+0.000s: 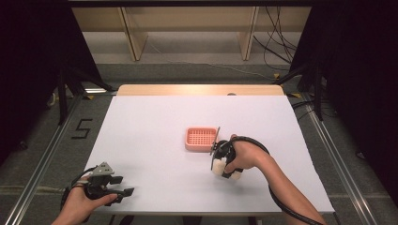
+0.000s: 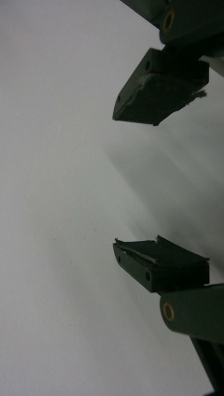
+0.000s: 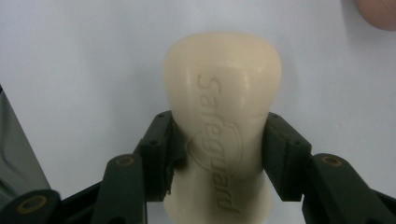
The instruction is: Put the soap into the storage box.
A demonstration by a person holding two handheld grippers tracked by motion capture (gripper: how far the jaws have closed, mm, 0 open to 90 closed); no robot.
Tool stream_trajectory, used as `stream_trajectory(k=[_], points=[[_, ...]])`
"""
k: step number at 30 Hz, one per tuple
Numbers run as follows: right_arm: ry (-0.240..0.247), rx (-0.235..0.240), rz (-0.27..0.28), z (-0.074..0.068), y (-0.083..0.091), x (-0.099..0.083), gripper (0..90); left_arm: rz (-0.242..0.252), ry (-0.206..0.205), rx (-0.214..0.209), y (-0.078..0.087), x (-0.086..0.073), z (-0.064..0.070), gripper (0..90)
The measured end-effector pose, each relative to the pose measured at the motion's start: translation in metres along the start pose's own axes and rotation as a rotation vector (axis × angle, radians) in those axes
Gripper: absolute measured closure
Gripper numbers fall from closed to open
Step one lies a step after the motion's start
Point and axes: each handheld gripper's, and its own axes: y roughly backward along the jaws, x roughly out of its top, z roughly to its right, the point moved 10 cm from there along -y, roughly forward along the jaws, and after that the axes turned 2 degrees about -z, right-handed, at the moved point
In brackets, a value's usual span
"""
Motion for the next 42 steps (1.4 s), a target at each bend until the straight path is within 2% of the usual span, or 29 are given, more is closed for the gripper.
stream_trajectory(k=[1, 2, 3, 5, 7, 8, 9, 11, 13, 17, 18, 25, 26, 29, 30, 33, 34, 35, 42], points=[[-0.023, -0.004, -0.002, -0.001, 0.001, -0.001, 50.3, -0.001, -0.001, -0.001, 0.0, 0.0, 0.0, 30.3], [-0.023, -0.004, -0.002, -0.001, 0.001, -0.001, 50.3, 0.0, -0.003, -0.011, 0.001, 0.0, 0.001, 30.3], [-0.055, 0.001, -0.008, -0.003, 0.003, -0.002, 50.3, 0.002, 0.0, -0.009, 0.001, 0.0, 0.001, 30.3], [-0.021, 0.002, 0.015, -0.001, 0.004, 0.0, 50.3, 0.001, 0.0, -0.01, 0.001, 0.0, 0.001, 30.3], [-0.047, 0.003, 0.011, -0.003, 0.005, -0.001, 50.3, 0.002, 0.0, -0.009, 0.001, 0.0, 0.001, 30.3], [-0.038, 0.002, 0.025, -0.002, 0.006, 0.0, 50.3, 0.002, 0.0, -0.01, 0.001, 0.0, 0.001, 30.3], [-0.105, 0.012, 0.022, -0.007, 0.007, 0.0, 50.3, 0.005, 0.001, -0.01, 0.001, 0.0, 0.001, 30.3], [-0.081, 0.0, 0.033, -0.002, 0.008, 0.0, 50.3, 0.008, 0.001, -0.009, 0.0, 0.001, 0.001, 30.3], [-0.093, -0.012, 0.036, -0.001, 0.01, -0.001, 50.3, 0.005, -0.001, -0.01, 0.0, 0.0, 0.001, 30.3], [-0.124, -0.002, 0.042, -0.003, 0.01, 0.0, 50.3, 0.008, 0.0, -0.009, 0.001, 0.001, 0.001, 30.3], [-0.148, 0.001, 0.042, -0.004, 0.012, -0.001, 50.4, 0.007, 0.0, -0.003, 0.0, 0.001, 0.001, 30.3], [-0.143, -0.002, 0.04, -0.003, 0.014, -0.001, 50.4, 0.008, -0.011, 0.002, 0.001, 0.001, 0.0, 30.3], [-0.12, -0.012, 0.049, -0.001, 0.014, -0.001, 50.4, 0.002, -0.011, 0.003, 0.001, 0.0, 0.0, 30.3], [-0.114, -0.028, 0.045, 0.001, 0.017, -0.001, 50.3, 0.008, -0.012, 0.001, 0.001, 0.001, 0.0, 30.3], [-0.086, -0.031, 0.055, 0.003, 0.017, 0.0, 50.4, 0.008, -0.007, 0.0, 0.001, 0.001, 0.0, 30.3], [-0.058, -0.034, 0.056, 0.006, 0.019, 0.001, 50.4, 0.007, -0.007, 0.001, 0.001, 0.001, 0.0, 30.3], [-0.057, -0.038, 0.054, 0.006, 0.019, 0.001, 50.4, 0.002, 0.0, -0.004, 0.0, 0.0, 0.0, 30.4], [-0.088, -0.041, 0.041, 0.005, 0.021, 0.0, 50.3, -0.002, -0.005, -0.012, 0.001, 0.0, 0.001, 30.3], [-0.06, -0.047, 0.037, 0.008, 0.024, 0.002, 50.4, -0.002, 0.0, -0.002, 0.0, 0.0, 0.0, 30.3]])
